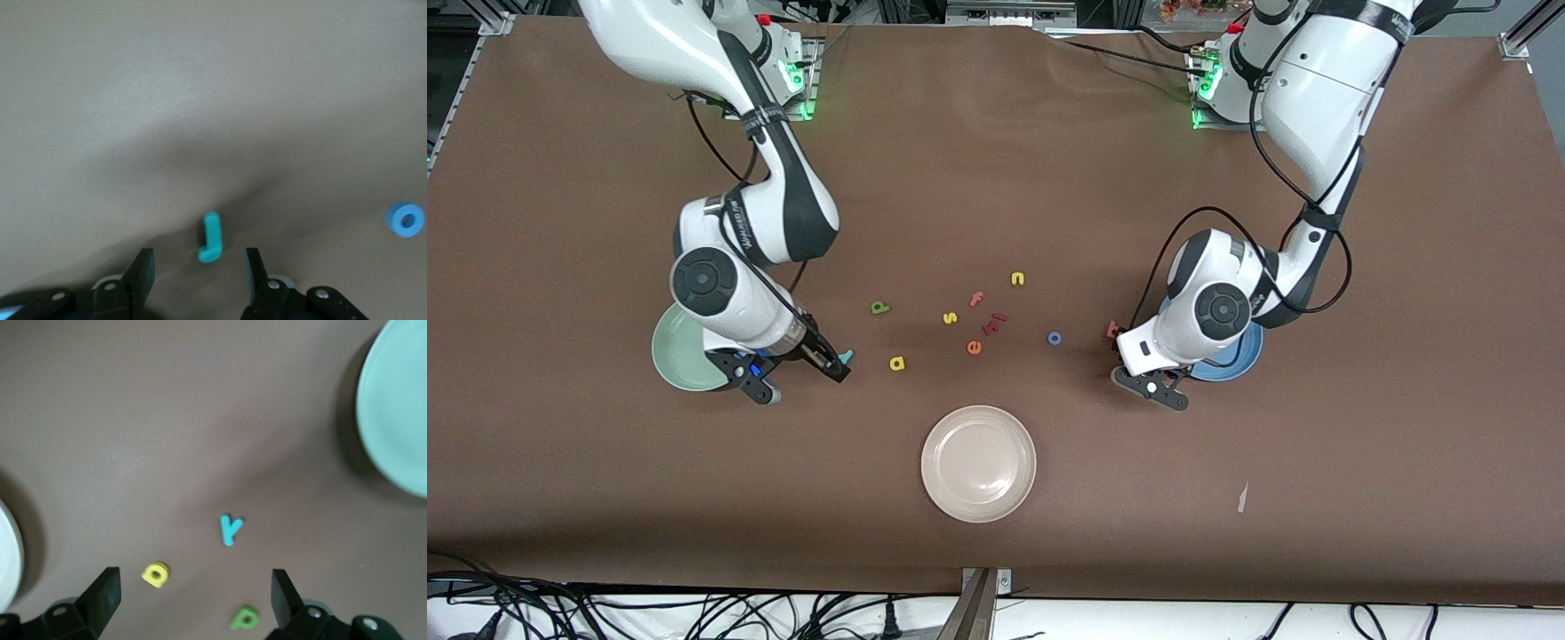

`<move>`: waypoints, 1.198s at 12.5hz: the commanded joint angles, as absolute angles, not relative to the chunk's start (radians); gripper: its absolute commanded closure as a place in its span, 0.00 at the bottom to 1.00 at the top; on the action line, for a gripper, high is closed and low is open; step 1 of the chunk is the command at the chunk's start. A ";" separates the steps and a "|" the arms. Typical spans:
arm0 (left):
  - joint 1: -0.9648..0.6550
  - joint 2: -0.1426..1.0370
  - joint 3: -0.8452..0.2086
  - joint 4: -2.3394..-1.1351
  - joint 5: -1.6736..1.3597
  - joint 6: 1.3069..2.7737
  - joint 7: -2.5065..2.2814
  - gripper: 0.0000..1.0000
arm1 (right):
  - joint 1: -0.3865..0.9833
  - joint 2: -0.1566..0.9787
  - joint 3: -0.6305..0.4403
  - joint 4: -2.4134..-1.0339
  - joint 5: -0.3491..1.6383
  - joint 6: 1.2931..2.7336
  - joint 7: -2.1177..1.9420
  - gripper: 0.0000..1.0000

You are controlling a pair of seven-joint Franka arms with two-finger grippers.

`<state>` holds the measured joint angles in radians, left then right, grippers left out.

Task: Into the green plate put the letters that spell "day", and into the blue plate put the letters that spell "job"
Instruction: 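Reach the left gripper to the cyan J while the right gripper reaches Y, then grasp the cyan J with the left gripper while the right gripper grasps Y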

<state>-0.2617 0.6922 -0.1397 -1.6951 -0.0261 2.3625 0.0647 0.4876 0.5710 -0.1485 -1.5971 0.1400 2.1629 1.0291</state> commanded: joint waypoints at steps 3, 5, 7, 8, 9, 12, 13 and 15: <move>-0.297 0.721 -0.127 -1.698 -0.034 2.439 0.060 0.42 | 0.523 0.644 -0.158 -1.601 0.147 2.241 1.296 0.00; -0.302 0.738 -0.126 -1.698 -0.009 2.468 0.058 0.51 | 0.525 0.643 -0.158 -1.649 0.146 2.282 1.290 0.00; -0.288 0.736 -0.126 -1.701 0.021 2.467 0.058 0.76 | 0.525 0.626 -0.158 -1.731 0.147 2.368 1.273 0.00; -0.288 0.735 -0.124 -1.703 0.023 2.467 0.058 0.94 | 0.525 0.612 -0.158 -1.767 0.147 2.396 1.260 0.00; -0.288 0.732 -0.123 -1.704 0.023 2.464 0.060 1.00 | 0.523 0.604 -0.158 -1.793 0.153 2.420 1.243 0.00; -0.278 0.710 -0.117 -1.701 0.023 2.436 0.066 1.00 | 0.523 0.606 -0.156 -1.825 0.156 2.447 1.235 0.01; -0.276 0.695 -0.112 -1.691 0.023 2.407 0.063 1.00 | 0.522 0.610 -0.156 -1.827 0.156 2.445 1.232 0.04; -0.272 0.629 -0.088 -1.678 0.023 2.320 0.069 1.00 | 0.520 0.614 -0.156 -1.839 0.164 2.453 1.218 0.09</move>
